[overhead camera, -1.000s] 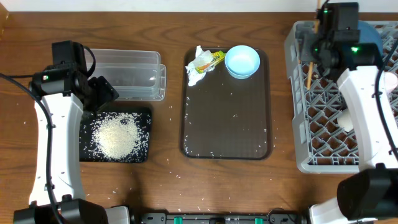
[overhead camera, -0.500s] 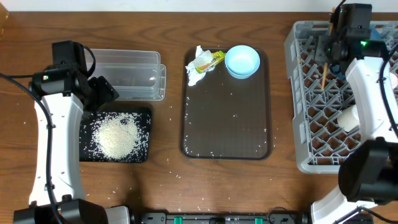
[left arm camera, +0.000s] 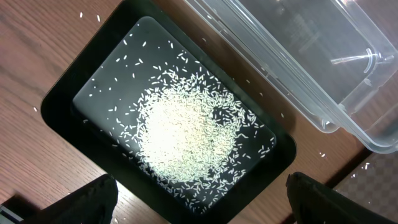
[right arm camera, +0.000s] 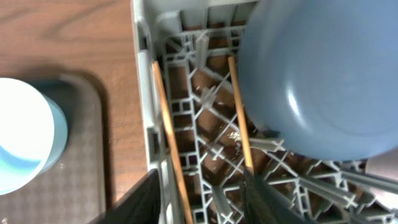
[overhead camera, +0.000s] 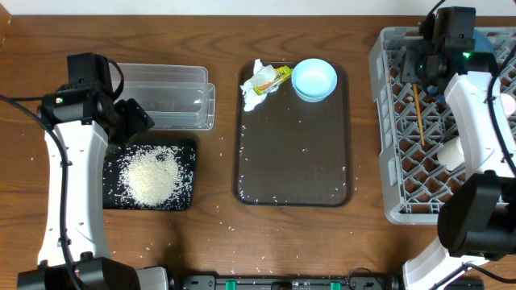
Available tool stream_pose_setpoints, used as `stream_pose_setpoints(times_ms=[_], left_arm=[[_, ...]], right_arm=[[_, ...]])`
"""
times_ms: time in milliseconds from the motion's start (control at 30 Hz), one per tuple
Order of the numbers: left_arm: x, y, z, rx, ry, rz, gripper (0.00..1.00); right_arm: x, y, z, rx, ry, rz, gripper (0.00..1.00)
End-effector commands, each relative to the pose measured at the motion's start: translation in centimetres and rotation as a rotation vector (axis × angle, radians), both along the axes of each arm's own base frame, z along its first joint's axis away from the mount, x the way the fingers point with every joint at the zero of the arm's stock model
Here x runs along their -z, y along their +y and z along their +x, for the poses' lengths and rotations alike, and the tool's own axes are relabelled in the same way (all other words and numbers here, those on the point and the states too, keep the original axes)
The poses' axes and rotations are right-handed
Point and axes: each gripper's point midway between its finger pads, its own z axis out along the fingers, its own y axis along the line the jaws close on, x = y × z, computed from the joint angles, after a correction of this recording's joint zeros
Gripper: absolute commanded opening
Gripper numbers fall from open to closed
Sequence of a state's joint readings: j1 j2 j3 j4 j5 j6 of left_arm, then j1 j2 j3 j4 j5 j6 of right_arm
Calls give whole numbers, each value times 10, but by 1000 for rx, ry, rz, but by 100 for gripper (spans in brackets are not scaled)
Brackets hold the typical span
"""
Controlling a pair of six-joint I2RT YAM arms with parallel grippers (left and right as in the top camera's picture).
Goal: Sort waste into correct bins and load items into the dishwasher rack
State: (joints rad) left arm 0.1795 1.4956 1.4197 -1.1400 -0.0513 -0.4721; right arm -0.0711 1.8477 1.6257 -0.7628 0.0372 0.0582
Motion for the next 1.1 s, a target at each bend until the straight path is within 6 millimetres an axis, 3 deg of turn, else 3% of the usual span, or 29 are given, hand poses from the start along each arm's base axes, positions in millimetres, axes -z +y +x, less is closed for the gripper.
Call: stream_pose_setpoints(times_ms=[0,133,333,467,500,767,1067], left_arm=[[-4,0,-2,-6,-13,2,90],[-4,0,-2,-6,-13,2,90],[-4,0,-2,-6,-13,2,90],[-4,0,-2,-6,-13,2,90],[-4,0,-2,-6,-13,2,90],[-4,0,-2,-6,-13,2,90],[-4,0,-2,-6,-13,2,90]], right_arm=[[5,12,-3,-31,18,64,49],[8,31,-10,-59,47,175,49],[-5,102,-22,-264,67,478,50],[-17,148,-32,-394,74,599,78],[-17,157,-33,-415,76,596,99],[2,203,-43,-468,106,364,99],[4,253,-65,-578,129,330,99]])
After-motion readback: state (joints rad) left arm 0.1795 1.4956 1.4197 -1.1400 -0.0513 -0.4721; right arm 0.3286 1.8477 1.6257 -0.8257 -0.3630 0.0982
